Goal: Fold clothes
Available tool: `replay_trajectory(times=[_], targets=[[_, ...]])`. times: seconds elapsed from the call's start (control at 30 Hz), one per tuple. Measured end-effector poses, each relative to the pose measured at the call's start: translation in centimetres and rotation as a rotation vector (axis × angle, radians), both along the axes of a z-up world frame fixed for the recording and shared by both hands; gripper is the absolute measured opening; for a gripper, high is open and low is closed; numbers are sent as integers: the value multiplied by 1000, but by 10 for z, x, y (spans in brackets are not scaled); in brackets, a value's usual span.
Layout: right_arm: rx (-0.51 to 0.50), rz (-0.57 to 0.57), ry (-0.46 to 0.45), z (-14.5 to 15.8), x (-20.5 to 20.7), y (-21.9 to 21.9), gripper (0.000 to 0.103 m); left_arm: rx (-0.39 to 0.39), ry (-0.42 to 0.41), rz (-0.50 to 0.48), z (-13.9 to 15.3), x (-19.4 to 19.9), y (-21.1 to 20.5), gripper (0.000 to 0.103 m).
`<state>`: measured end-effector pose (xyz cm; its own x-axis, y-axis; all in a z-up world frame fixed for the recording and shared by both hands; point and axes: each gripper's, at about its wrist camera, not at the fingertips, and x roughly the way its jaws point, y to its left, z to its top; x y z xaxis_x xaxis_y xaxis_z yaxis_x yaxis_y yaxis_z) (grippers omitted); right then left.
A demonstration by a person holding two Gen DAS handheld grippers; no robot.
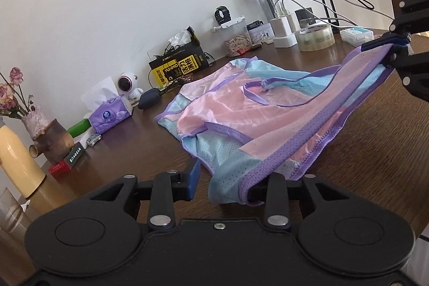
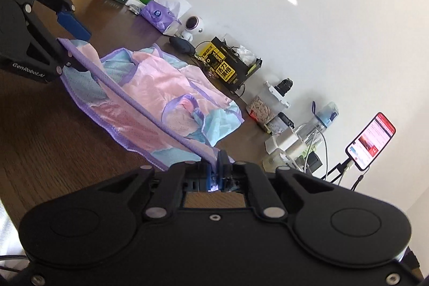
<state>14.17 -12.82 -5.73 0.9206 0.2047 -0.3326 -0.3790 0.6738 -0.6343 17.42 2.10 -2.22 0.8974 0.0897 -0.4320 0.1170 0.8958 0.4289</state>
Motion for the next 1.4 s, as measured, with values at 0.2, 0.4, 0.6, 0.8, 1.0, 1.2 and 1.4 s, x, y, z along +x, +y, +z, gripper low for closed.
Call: replay_trajectory(times=[0.2, 0.4, 0.6, 0.8, 1.0, 1.2, 1.4], targets=[[-12, 39, 51, -11, -7, 5, 7, 21, 44, -23, 1, -16, 9, 9], [4, 144, 231, -9, -32, 10, 7, 64, 79, -47, -11, -44, 22, 11], [112, 261, 433, 10, -37, -15, 31, 33, 83, -233, 5, -76, 38, 67], [349, 355, 598, 42, -28, -60, 67, -141, 103, -354, 25, -81, 72, 67], [547, 296, 572, 64, 4, -86, 67, -123, 48, -528, 31, -90, 80, 69], [330, 161, 322, 57, 44, -34, 52, -81, 39, -334, 31, -29, 84, 69], [22, 160, 266, 5, 97, 45, 35, 34, 166, -185, 0, 55, 76, 45]])
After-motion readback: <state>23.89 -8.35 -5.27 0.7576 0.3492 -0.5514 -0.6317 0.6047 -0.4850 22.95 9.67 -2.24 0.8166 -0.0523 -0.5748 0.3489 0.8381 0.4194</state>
